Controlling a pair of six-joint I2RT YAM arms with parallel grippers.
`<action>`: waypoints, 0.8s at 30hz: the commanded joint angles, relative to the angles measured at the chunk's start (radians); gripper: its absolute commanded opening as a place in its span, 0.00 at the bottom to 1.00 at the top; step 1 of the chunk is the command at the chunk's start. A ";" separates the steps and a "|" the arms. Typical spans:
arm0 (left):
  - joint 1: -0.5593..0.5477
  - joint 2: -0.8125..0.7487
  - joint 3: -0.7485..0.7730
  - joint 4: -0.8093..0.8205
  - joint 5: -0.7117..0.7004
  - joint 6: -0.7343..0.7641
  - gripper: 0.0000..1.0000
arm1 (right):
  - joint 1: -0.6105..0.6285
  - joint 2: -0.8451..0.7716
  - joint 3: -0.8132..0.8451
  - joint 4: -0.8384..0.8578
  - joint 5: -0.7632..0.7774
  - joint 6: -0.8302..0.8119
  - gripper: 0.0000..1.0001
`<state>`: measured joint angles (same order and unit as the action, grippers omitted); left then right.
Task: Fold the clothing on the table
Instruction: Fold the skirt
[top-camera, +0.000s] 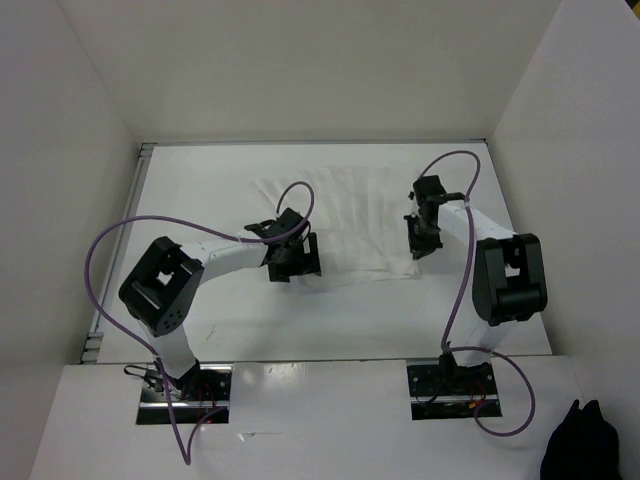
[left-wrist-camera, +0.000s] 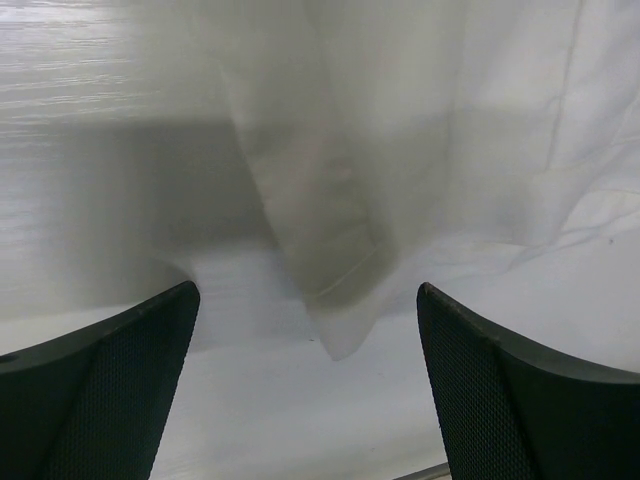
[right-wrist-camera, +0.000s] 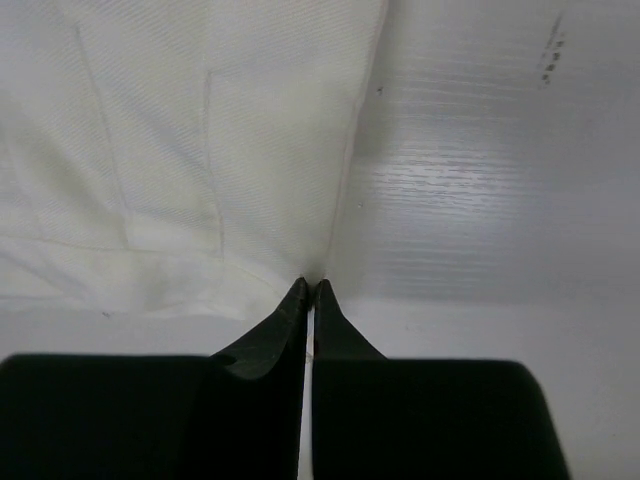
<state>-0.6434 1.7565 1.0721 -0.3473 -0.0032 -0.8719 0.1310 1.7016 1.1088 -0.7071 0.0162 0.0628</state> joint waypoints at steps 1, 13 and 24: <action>0.008 -0.019 0.005 -0.090 -0.093 -0.032 0.96 | -0.025 -0.123 0.014 0.057 0.050 0.031 0.00; 0.017 -0.009 -0.003 -0.041 -0.083 -0.065 0.96 | -0.034 -0.140 -0.015 0.067 0.036 0.022 0.61; 0.027 0.040 0.026 0.119 0.112 -0.130 0.87 | -0.034 -0.070 0.006 0.038 0.027 0.003 0.56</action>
<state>-0.6231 1.7664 1.0657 -0.2874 0.0414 -0.9760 0.1017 1.6096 1.1030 -0.6678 0.0422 0.0792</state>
